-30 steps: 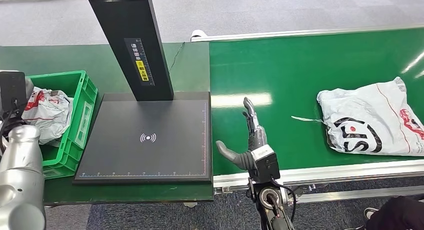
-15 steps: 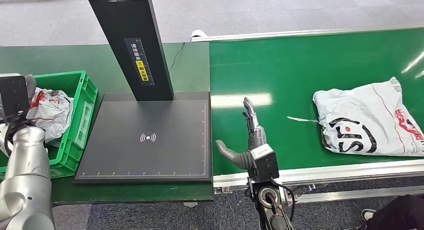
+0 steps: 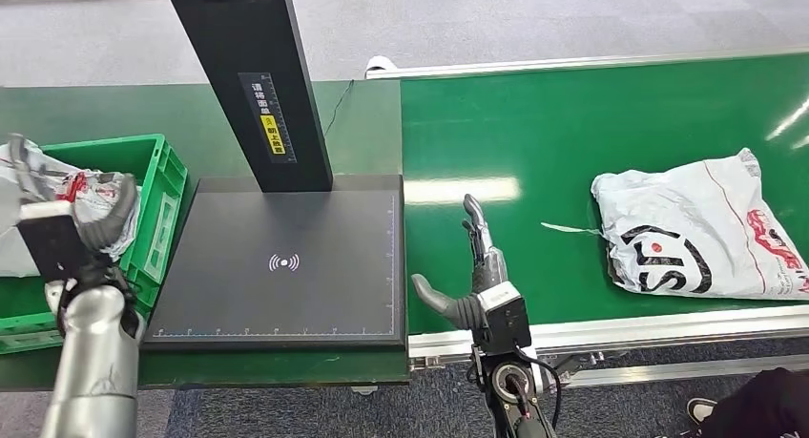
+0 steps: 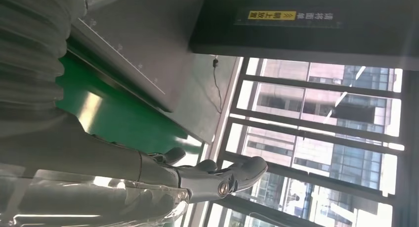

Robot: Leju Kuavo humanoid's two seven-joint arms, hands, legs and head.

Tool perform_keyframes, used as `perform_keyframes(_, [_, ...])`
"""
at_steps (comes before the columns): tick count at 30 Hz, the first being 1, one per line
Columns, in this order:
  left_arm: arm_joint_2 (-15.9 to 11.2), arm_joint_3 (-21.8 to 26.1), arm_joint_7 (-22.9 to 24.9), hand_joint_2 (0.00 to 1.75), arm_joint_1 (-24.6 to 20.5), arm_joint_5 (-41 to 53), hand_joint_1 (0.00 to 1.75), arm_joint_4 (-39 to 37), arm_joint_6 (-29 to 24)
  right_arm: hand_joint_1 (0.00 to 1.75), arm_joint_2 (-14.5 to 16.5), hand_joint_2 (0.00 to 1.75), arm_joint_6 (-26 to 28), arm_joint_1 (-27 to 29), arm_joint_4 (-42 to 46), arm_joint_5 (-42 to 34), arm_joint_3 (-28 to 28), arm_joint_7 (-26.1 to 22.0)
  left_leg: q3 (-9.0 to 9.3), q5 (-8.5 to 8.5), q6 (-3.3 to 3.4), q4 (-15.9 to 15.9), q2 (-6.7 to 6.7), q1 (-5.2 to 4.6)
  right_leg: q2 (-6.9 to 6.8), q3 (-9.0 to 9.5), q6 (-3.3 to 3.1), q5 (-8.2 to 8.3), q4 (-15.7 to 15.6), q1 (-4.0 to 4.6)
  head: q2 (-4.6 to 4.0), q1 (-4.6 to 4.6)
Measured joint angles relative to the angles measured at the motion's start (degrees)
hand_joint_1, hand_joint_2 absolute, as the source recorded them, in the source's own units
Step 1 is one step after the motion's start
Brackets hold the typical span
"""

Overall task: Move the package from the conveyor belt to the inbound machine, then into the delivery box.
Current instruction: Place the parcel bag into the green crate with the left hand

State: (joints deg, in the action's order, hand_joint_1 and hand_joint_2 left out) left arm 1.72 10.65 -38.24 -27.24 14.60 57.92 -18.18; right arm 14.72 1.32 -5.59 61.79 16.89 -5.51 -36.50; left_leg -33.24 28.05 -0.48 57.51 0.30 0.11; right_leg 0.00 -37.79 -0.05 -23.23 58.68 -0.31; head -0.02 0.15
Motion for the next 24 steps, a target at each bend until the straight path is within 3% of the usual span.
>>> perform_keyframes(5, [6.8, -10.3, 0.0, 1.75, 14.4, -3.3, 0.0, 8.3, 12.1, 0.0, 0.7, 1.75, 0.0, 4.1, 3.0, 0.3, -0.2, 0.9, 0.0, 0.23, 0.13, 0.0, -0.01, -0.08, 0.0, 0.01, 0.24, -0.2, 0.0, -0.09, 0.0, -0.01])
perform_keyframes(8, [10.0, -15.8, 1.3, 1.75, 20.7, -0.8, 0.0, 10.4, 11.5, 0.0, 1.3, 1.75, -0.2, 6.2, 6.1, 0.6, -0.8, 2.1, -0.07, 0.31, 0.16, 0.0, -0.02, -0.08, 0.01, 0.0, 0.26, -0.27, 0.0, -0.09, 0.0, 0.01])
perform_keyframes(16, [12.8, -18.3, 3.5, 1.75, 29.1, 2.4, 0.0, 16.9, 11.1, 0.0, 1.7, 1.75, -2.0, 6.9, 8.0, -0.5, -1.0, 3.5, -0.04, 0.34, 0.16, 0.0, 0.0, -0.03, 0.02, 0.03, 0.23, -0.3, 0.0, -0.05, 0.0, -0.02])
perform_keyframes(24, [14.0, -18.2, 4.2, 1.75, 33.9, 4.1, 0.0, 22.1, 12.1, 0.0, 2.0, 1.75, -3.3, 6.9, 8.0, -0.8, -0.5, 3.5, 0.01, 0.33, 0.16, 0.0, -0.01, -0.04, 0.01, 0.05, 0.23, -0.3, 0.0, -0.06, 0.0, -0.02])
